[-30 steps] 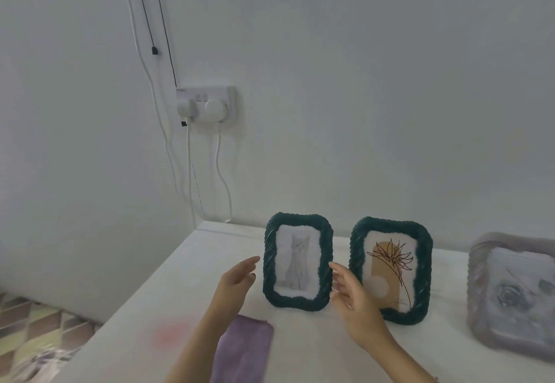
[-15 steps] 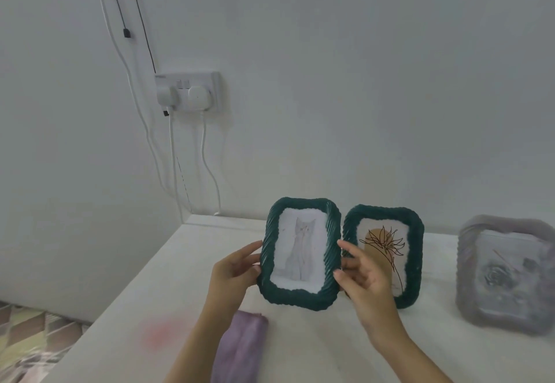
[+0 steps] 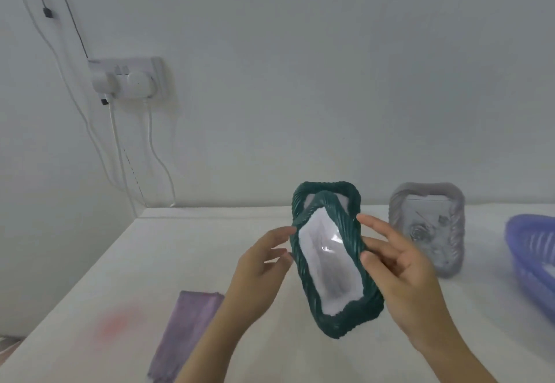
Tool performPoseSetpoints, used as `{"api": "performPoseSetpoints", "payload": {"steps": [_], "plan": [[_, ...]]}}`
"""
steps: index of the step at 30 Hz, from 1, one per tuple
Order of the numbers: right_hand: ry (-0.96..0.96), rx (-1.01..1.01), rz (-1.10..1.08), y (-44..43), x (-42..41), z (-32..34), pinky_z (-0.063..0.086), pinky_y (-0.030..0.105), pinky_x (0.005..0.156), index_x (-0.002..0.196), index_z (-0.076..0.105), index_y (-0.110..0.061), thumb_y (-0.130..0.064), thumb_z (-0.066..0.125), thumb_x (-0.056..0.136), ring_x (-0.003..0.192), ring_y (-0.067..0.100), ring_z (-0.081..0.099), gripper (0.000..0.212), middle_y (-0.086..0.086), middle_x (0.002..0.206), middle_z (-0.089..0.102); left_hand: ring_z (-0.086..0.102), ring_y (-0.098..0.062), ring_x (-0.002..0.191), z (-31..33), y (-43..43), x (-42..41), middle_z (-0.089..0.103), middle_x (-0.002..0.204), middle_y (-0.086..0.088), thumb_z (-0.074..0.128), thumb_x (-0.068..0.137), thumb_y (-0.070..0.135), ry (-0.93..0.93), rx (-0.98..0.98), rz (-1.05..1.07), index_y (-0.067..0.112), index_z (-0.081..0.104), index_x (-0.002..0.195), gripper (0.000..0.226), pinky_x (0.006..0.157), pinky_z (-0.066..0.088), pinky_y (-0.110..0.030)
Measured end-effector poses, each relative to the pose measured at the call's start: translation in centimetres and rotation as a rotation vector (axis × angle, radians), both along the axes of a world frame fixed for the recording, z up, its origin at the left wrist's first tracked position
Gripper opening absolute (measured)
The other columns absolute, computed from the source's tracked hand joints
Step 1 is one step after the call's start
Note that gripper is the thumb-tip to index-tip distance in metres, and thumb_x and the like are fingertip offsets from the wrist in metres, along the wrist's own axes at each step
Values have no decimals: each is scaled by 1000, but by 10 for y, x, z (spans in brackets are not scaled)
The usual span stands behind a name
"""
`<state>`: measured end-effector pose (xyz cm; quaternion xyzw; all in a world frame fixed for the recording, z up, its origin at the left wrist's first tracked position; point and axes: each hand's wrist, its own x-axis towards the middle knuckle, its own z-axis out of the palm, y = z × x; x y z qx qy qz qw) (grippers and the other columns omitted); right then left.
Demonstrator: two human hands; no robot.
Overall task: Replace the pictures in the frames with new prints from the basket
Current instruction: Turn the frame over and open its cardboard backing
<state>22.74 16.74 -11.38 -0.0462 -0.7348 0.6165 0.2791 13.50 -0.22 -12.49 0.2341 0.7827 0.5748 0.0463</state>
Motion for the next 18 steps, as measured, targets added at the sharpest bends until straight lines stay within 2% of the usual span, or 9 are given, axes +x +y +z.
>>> {"api": "performPoseSetpoints", "payload": {"steps": [2,4,5,7,9,14,16,18], "plan": [[-2,170,-42,-4,8,-2,54,24,71,117,53,-43,3,55,86,77,12,65,56,-13,91,72,64,-1,82,11,16,15,65,105,13,46,95,12,16,50,-79,45,51,114,38,70,47,-11],[-13,269,-41,-9,15,-6,48,12,63,120,45,-49,1,57,85,71,5,62,63,-24,91,69,66,-12,79,17,30,24,68,97,11,41,97,23,31,-3,-122,55,46,113,36,69,53,-21],[-25,302,-26,-11,17,-9,47,12,60,118,40,-53,0,58,85,67,6,60,66,-29,92,67,66,-15,79,18,36,25,68,95,12,40,97,26,40,-45,-126,57,45,111,34,71,54,-25],[-43,366,-9,-16,21,-15,46,13,58,115,36,-58,-1,58,85,64,5,59,67,-38,94,62,67,-11,78,16,43,27,68,92,12,41,96,30,16,-92,-108,52,51,107,27,72,56,-27],[-62,372,10,-19,24,-24,44,8,61,115,37,-53,-2,58,85,72,1,62,62,-42,96,59,68,-9,75,12,47,28,69,90,6,47,94,27,-42,-97,-58,40,60,99,19,69,58,-29],[-101,323,88,-19,32,-28,44,7,70,117,41,-46,-17,62,86,77,1,65,48,-25,98,68,69,-18,66,1,40,23,72,78,-7,54,86,9,-172,-90,80,20,67,94,19,64,59,-31],[-36,316,19,-13,35,-24,44,7,68,114,49,-41,-16,60,86,77,3,65,39,-23,91,70,69,-21,67,-2,33,23,71,76,-11,51,86,4,-225,-66,85,18,67,92,21,59,57,-25],[40,282,-115,0,35,-24,48,12,65,106,56,-35,-13,57,88,73,8,64,28,-20,84,70,68,-22,69,-7,24,23,71,77,-13,47,87,-1,-266,-40,75,19,66,90,28,57,54,-21]]}}
